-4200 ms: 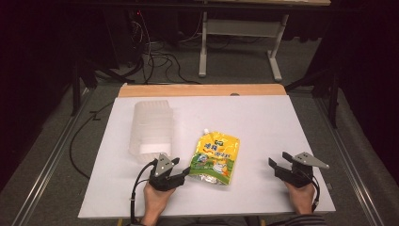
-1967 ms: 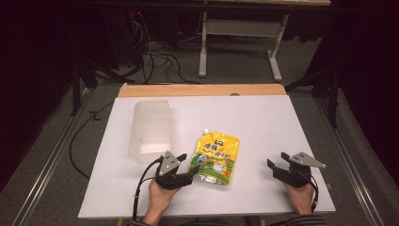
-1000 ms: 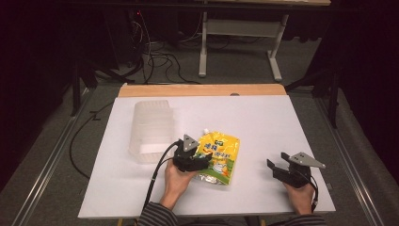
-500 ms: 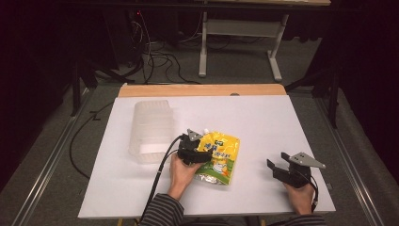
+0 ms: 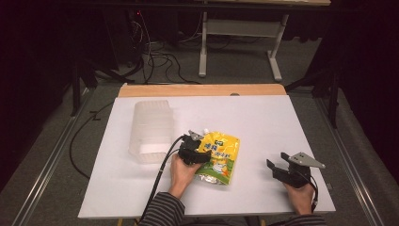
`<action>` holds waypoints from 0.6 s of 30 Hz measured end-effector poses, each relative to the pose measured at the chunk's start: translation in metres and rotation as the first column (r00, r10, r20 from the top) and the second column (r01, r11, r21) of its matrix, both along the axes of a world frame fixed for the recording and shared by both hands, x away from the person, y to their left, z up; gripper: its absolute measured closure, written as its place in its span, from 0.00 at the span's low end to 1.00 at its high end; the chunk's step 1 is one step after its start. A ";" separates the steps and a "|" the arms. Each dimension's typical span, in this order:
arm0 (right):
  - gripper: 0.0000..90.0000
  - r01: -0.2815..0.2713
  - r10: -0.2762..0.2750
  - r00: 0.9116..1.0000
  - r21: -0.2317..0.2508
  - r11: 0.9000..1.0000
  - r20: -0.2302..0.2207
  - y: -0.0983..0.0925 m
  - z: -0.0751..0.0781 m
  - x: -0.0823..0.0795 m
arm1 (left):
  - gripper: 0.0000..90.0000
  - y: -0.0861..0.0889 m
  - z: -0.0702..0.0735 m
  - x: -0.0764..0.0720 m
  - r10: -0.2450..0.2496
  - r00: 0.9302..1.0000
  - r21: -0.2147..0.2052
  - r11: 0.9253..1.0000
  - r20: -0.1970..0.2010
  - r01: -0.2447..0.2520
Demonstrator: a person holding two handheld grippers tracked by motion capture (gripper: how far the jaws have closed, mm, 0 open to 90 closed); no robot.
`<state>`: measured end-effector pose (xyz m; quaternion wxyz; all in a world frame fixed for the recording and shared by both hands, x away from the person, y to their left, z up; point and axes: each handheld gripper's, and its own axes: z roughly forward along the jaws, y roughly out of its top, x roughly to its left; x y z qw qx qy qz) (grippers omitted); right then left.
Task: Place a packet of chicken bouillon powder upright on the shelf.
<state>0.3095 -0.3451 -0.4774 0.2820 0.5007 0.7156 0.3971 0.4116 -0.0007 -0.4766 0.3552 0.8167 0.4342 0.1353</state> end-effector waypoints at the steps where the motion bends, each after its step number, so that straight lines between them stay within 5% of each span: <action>1: 0.36 0.000 0.000 1.000 -0.001 1.000 -0.003 0.000 0.000 0.000 | 0.37 -0.001 0.000 -0.001 -0.003 1.000 0.006 1.000 0.007 0.003; 13: 0.37 -0.003 0.003 1.000 -0.012 1.000 -0.001 0.000 0.000 0.001 | 0.61 -0.002 0.003 -0.004 -0.031 1.000 0.017 0.999 -0.002 0.031; 18: 0.37 -0.002 0.002 1.000 -0.011 1.000 -0.002 0.001 0.000 0.001 | 0.87 -0.008 0.004 -0.009 -0.111 0.994 0.016 0.994 0.005 0.111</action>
